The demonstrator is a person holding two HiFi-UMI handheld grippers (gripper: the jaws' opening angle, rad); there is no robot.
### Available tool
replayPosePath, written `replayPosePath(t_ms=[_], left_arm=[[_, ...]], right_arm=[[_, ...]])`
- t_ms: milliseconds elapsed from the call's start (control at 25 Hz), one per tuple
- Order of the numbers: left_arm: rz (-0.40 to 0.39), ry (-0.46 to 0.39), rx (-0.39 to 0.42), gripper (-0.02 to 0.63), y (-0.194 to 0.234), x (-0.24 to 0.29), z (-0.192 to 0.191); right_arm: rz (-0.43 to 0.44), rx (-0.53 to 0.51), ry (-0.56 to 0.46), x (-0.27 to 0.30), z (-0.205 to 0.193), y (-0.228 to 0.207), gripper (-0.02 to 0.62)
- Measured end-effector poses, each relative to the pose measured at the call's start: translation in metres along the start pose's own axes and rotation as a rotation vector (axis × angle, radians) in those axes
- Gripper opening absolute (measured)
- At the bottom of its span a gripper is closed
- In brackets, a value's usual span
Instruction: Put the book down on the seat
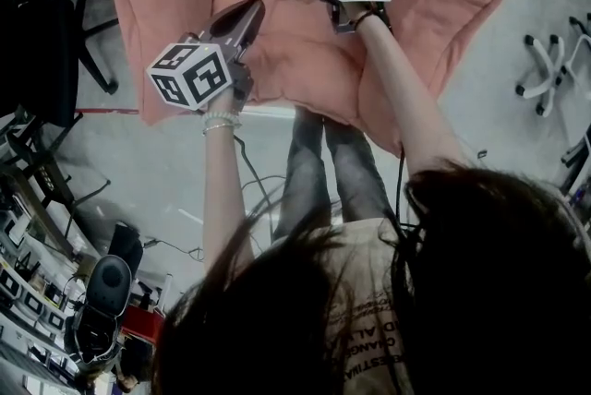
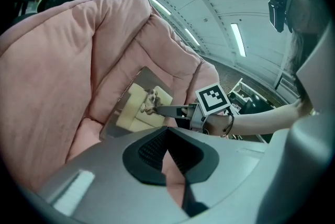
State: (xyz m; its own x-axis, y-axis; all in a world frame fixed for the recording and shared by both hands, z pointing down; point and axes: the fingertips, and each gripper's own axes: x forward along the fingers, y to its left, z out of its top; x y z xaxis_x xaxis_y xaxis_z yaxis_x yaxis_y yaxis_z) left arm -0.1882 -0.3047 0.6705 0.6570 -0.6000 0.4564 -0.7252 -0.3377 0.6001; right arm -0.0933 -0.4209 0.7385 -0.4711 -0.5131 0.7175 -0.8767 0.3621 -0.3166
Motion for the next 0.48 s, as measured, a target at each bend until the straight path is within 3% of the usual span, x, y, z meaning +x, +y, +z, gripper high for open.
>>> replayPosePath(t_ms=[480], left_arm=[[-0.011, 0.008, 0.017, -0.005, -0.010, 0.004, 0.000]], right_arm=[[0.069, 0.038, 0.006, -0.014, -0.005, 0.008, 0.288]])
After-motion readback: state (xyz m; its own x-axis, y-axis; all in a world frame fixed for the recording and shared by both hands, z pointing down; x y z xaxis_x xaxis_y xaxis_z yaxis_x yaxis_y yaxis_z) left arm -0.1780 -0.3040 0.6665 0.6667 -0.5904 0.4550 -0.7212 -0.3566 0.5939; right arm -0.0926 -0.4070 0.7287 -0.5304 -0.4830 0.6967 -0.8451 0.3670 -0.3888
